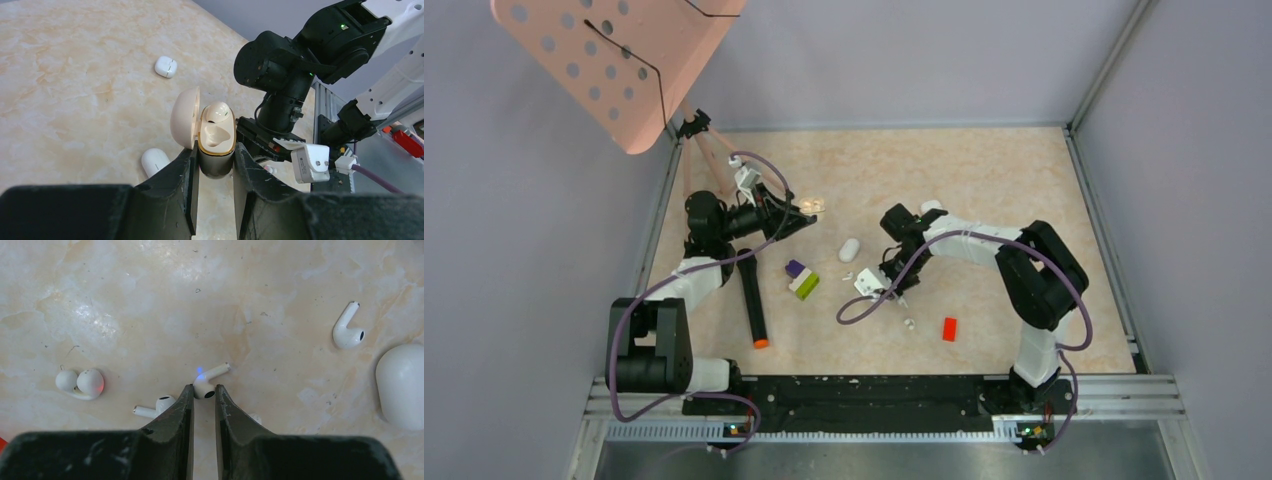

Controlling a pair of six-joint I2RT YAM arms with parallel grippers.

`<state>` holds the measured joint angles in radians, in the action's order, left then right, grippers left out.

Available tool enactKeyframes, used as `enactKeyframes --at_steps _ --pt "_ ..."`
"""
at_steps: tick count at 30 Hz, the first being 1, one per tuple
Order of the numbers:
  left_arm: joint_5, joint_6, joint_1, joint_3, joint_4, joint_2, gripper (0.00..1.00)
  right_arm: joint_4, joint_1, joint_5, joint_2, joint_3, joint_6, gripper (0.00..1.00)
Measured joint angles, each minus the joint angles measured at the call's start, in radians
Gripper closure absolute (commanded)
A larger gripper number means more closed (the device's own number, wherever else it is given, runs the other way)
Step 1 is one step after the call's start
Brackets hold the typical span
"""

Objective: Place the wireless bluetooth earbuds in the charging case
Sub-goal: Pick up the earbud from the center of the board.

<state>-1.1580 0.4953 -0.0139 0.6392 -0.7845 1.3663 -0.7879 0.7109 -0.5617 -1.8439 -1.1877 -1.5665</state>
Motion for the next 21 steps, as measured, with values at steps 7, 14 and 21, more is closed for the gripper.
enactKeyframes --at_steps 7,14,21 --pt "-0.006 -0.015 0.0 0.003 -0.004 0.034 1.0 -0.034 -0.022 -0.023 0.0 -0.096 0.261 1.0" --pt "-0.037 -0.15 -0.023 0.071 -0.009 0.116 1.0 -0.031 -0.153 -0.198 0.0 -0.457 0.826 1.0" --pt "-0.041 -0.279 -0.061 0.153 -0.026 0.198 1.0 0.013 -0.228 -0.396 -0.008 -0.549 1.341 1.0"
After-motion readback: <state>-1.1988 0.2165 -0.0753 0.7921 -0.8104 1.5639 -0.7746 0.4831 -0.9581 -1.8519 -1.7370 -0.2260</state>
